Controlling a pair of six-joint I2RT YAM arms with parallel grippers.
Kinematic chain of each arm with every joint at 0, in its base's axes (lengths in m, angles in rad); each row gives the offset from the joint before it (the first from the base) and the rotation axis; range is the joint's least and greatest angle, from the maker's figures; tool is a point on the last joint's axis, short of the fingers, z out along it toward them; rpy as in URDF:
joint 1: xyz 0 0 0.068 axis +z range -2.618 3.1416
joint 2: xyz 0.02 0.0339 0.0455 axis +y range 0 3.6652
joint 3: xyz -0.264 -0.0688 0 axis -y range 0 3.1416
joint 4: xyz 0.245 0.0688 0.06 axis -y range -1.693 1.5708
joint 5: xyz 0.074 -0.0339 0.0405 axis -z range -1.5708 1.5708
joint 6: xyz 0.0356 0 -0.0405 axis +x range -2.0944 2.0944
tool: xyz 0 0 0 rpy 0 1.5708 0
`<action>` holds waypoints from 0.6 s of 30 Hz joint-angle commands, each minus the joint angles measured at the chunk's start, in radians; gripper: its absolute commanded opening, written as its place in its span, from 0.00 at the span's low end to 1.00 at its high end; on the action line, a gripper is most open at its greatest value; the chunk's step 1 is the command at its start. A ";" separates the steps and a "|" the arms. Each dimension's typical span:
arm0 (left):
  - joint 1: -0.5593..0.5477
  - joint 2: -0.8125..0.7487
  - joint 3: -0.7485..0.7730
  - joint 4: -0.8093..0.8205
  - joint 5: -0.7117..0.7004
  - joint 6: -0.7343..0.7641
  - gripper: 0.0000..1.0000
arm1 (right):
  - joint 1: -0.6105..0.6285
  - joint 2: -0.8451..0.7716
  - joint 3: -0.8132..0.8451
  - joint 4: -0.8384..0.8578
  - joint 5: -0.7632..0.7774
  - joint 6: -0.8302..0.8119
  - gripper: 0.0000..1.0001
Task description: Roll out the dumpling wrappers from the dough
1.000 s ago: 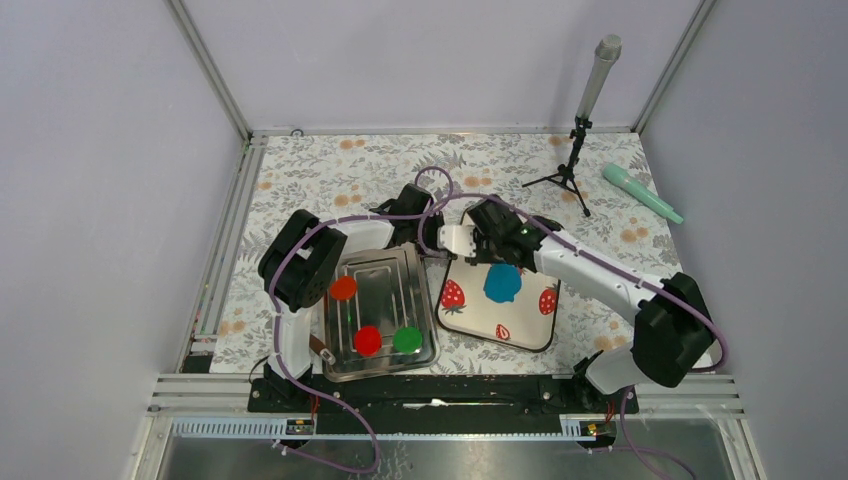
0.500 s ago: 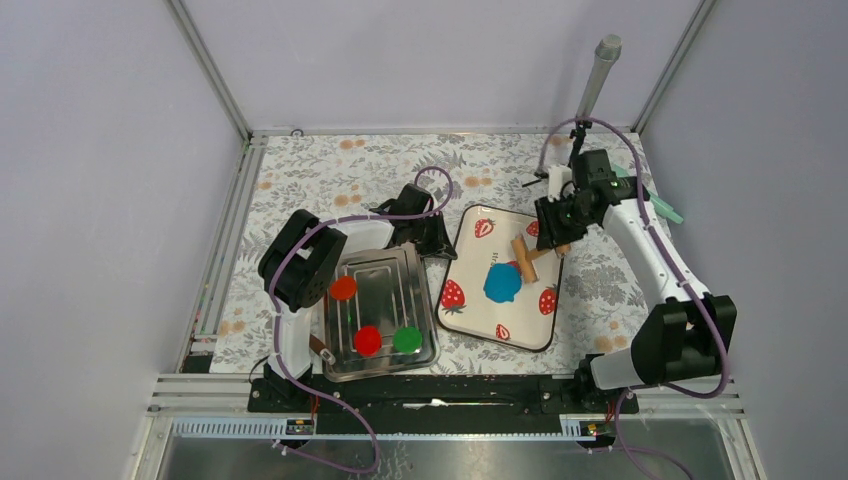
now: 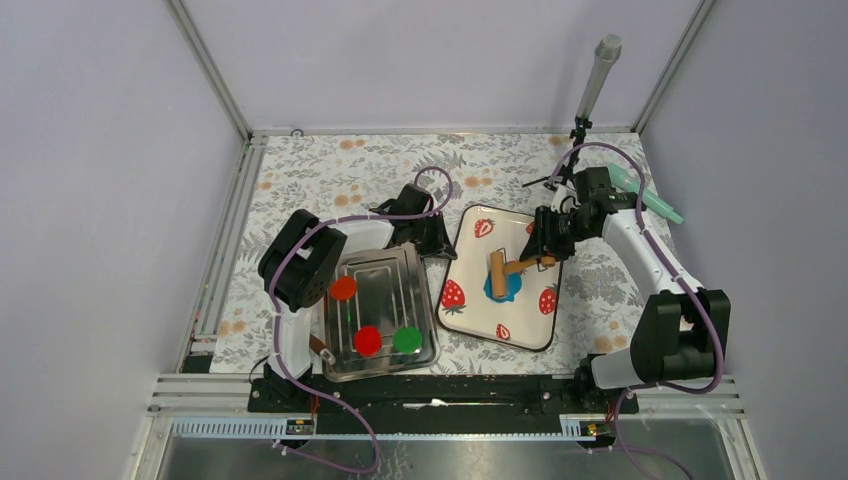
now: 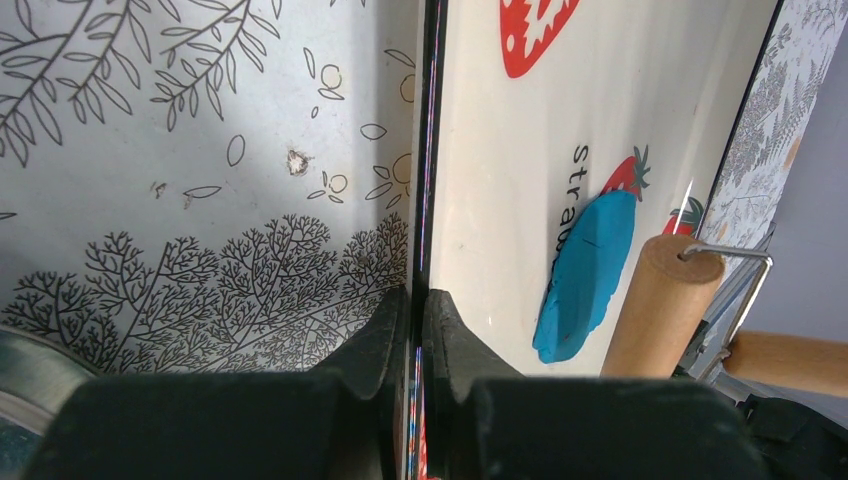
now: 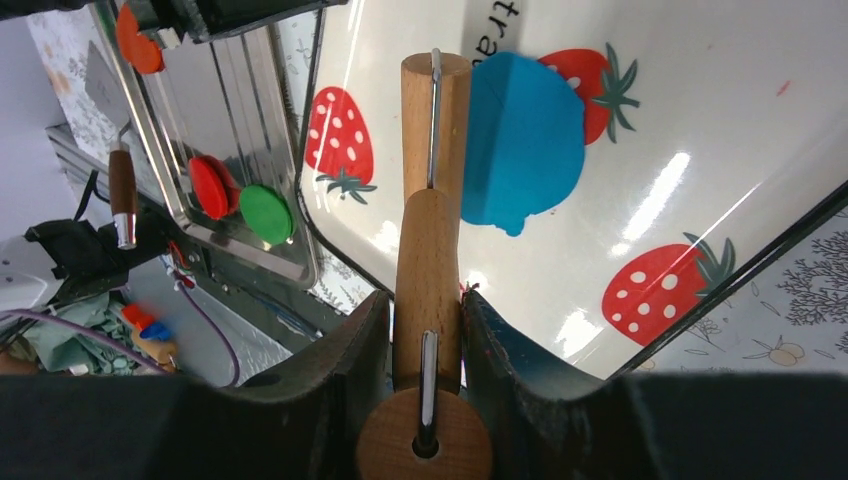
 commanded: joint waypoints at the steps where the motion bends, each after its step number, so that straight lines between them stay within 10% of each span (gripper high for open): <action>1: 0.019 0.042 -0.012 -0.080 -0.070 0.012 0.00 | -0.010 0.020 0.007 0.029 0.035 0.040 0.00; 18: 0.025 0.046 -0.020 -0.072 -0.068 0.000 0.00 | -0.016 0.217 -0.112 0.069 0.313 0.031 0.00</action>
